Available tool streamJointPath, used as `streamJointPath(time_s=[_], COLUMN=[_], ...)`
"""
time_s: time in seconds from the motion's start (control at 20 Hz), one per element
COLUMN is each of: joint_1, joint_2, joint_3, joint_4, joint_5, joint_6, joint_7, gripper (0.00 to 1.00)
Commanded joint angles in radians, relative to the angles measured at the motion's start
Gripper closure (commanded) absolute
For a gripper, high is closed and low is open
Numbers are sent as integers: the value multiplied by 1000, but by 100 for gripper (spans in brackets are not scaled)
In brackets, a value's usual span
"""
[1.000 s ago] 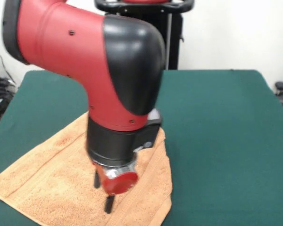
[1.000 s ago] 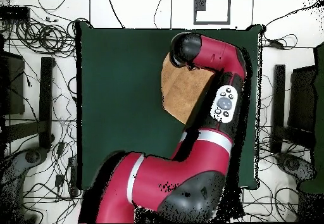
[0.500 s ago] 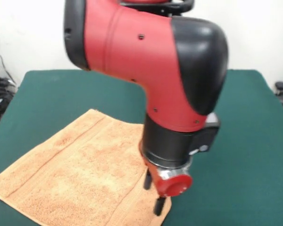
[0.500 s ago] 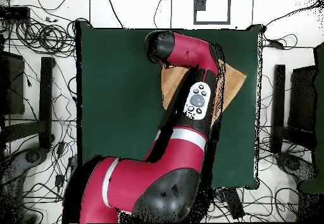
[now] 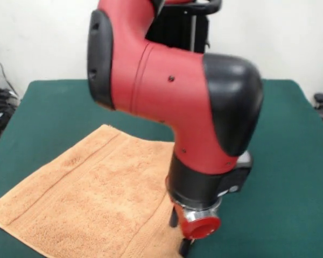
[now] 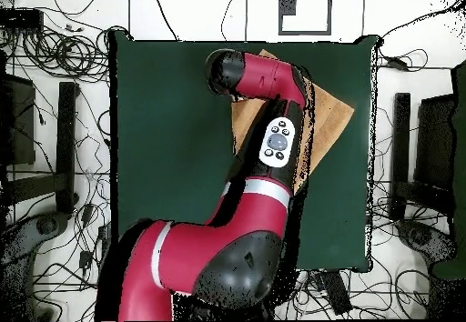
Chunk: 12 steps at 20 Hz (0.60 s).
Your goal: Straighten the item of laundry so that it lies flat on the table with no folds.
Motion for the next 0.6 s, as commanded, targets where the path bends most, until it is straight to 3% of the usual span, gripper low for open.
streamJointPath(time_s=[0.05,0.4,0.6], joint_1=[-72,-150,-180], joint_2=[62,124,120], joint_3=[127,242,290], joint_4=[9,-49,-38], joint_5=[-8,-35,-63], joint_6=[76,-37,-77], joint_7=[-64,-276,-339], gripper=[0,0,0])
